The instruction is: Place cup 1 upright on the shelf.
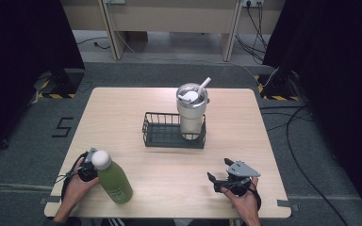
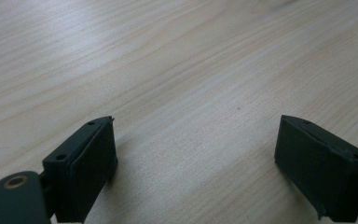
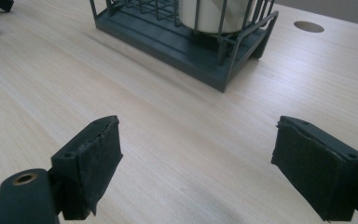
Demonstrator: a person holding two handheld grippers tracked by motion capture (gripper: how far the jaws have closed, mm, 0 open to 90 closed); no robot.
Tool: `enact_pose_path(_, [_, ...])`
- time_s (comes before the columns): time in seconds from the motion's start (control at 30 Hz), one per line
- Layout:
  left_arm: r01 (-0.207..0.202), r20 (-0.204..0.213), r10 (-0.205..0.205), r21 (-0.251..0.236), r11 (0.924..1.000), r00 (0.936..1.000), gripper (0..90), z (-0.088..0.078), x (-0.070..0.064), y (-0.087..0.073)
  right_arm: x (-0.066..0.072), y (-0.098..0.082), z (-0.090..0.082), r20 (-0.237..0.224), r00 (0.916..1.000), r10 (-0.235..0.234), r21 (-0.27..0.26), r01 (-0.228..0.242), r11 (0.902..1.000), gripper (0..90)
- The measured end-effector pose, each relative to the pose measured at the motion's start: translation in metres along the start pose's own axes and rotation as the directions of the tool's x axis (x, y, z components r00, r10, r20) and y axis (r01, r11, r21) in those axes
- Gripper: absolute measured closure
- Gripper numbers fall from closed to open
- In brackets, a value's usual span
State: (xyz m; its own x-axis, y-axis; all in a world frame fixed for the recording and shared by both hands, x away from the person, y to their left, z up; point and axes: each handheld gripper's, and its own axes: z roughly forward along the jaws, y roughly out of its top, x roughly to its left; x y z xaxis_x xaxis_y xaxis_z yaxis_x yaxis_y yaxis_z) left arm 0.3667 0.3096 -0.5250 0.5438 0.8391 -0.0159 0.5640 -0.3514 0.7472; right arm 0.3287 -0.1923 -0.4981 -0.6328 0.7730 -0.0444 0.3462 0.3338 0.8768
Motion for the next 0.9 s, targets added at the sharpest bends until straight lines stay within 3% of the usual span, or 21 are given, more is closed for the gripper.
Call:
enact_pose_path(0.2, [0.000,0.000,0.000,0.000,1.0000,1.0000,11.9,0.000,0.000,0.000,0.000,-0.007,0.000,-0.012,0.9998,0.019,0.053,-0.018,0.9984,15.3])
enact_pose_path(0.4, [0.000,0.000,0.000,0.000,1.0000,1.0000,11.9,0.000,0.000,0.000,0.002,-0.010,0.001,-0.021,0.9996,0.018,0.075,-0.016,0.9971,15.3])
enact_pose_path(0.6, [0.000,0.000,0.000,0.000,1.0000,1.0000,11.9,0.000,0.000,0.000,0.004,-0.016,0.002,-0.021,0.9996,0.020,0.147,-0.017,0.9890,15.4])
enact_pose_path(0.87, [0.000,0.000,0.000,0.000,1.0000,1.0000,11.9,0.000,0.000,0.000,0.005,-0.018,0.004,-0.018,0.9996,0.021,0.191,-0.017,0.9815,15.6])
enact_pose_path(0.9, [0.000,0.000,0.000,0.000,1.0000,1.0000,11.9,0.000,0.000,0.000,0.005,-0.018,0.005,-0.028,0.9993,0.023,0.220,-0.017,0.9753,15.6])
